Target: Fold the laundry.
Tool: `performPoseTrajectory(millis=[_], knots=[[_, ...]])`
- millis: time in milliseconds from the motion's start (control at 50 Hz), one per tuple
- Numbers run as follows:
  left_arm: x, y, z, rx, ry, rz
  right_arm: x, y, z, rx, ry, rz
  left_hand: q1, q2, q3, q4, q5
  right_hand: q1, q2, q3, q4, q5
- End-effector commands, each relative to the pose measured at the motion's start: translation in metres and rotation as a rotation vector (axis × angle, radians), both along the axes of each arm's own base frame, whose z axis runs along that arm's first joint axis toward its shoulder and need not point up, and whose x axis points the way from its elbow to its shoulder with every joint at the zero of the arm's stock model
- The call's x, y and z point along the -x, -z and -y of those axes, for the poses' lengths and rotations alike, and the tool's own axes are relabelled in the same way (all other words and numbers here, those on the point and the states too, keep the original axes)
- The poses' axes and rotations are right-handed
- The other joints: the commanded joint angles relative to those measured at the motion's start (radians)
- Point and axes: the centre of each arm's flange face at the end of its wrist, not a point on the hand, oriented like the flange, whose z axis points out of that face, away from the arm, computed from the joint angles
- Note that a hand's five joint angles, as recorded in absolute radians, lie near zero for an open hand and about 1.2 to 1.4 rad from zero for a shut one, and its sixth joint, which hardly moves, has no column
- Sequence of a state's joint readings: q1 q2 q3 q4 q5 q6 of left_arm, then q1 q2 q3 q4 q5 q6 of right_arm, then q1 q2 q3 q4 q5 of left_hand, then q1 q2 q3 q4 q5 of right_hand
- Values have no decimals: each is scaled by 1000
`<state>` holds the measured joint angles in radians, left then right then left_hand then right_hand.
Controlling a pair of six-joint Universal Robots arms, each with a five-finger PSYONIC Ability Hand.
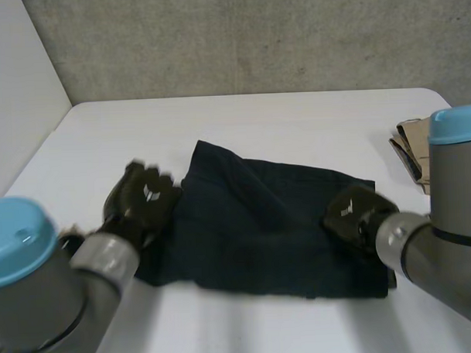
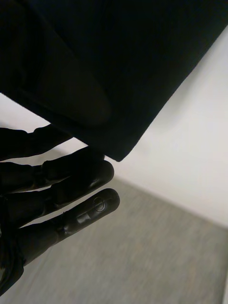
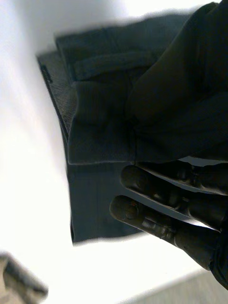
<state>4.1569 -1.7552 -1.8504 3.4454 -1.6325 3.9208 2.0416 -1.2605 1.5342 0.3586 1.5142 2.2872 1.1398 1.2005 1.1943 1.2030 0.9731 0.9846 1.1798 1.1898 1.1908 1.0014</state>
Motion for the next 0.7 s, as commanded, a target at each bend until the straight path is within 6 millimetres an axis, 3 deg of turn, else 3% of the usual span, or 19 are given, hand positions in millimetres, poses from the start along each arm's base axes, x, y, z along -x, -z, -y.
performPoseTrajectory(millis=[20,140,280,360,500,700], knots=[[48,4,56,164,23,-110,-15,7,44,181,80,83,256,196,202,193,249,412,217,206,205,220],[73,33,95,132,12,-171,-26,20,78,297,133,117,256,196,202,193,249,412,217,206,205,220],[91,39,125,110,6,-308,-39,35,109,399,156,157,256,196,202,193,249,412,217,206,205,220],[99,53,134,79,7,-305,-45,43,125,435,182,167,256,196,202,193,249,412,217,206,205,220],[107,61,150,51,-24,-298,-47,62,143,464,226,98,256,196,202,193,249,412,217,206,205,220],[108,79,157,24,-68,-294,-46,73,151,482,254,39,256,196,202,193,249,412,217,206,205,220]])
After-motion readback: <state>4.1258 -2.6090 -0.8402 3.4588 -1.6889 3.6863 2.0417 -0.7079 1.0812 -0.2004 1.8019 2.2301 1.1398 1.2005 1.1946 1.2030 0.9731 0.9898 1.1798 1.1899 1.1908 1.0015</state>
